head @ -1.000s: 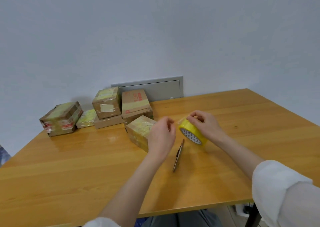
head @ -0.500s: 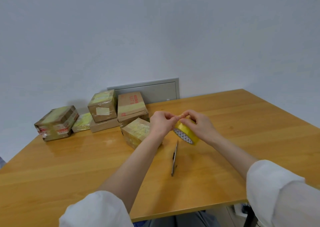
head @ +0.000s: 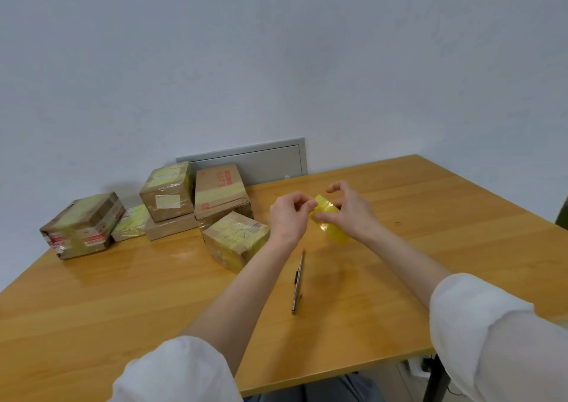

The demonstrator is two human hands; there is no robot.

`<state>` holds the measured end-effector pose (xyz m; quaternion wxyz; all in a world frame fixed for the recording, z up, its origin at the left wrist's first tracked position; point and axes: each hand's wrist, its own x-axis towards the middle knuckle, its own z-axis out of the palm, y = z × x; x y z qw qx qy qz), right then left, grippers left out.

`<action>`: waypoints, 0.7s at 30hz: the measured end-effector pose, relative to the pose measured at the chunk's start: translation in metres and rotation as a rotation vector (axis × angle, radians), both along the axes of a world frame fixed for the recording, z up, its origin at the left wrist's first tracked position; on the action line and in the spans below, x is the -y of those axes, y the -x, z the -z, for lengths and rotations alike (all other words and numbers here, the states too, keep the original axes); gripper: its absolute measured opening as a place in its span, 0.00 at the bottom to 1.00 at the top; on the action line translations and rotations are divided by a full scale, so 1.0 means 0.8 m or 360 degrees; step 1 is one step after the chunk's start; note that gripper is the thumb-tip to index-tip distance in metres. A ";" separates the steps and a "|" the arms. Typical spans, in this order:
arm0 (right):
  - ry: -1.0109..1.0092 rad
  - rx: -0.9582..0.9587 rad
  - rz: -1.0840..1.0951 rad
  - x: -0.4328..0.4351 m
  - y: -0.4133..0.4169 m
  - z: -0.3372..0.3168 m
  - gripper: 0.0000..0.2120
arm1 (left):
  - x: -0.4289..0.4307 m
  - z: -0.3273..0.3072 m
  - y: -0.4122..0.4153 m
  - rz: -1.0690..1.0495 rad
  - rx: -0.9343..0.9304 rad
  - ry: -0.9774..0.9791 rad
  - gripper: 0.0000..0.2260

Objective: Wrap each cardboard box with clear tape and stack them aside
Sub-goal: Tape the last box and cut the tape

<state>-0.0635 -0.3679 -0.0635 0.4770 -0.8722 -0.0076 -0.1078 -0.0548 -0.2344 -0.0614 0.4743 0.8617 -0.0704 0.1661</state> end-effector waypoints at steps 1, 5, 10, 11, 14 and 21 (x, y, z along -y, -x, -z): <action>0.0027 0.0037 -0.0009 0.002 0.000 0.000 0.29 | 0.003 -0.002 -0.001 0.0032 -0.0021 0.0013 0.04; 0.0109 0.0095 -0.0053 0.012 0.002 0.001 0.27 | 0.014 -0.005 -0.006 0.0102 -0.0100 0.0055 0.04; 0.0299 0.0185 -0.0063 0.015 0.003 0.009 0.24 | 0.019 0.000 -0.006 0.0127 -0.0120 0.0034 0.05; 0.0360 0.0190 -0.0061 0.016 0.000 0.013 0.23 | 0.019 0.002 -0.004 0.0134 -0.0120 -0.0009 0.05; 0.0711 0.0093 0.0055 0.026 -0.006 0.029 0.21 | 0.004 0.002 -0.005 0.0075 0.0014 -0.0291 0.11; 0.1355 -0.0277 0.0231 0.033 -0.001 0.051 0.19 | -0.130 0.004 -0.025 -0.0446 0.0059 -0.0597 0.14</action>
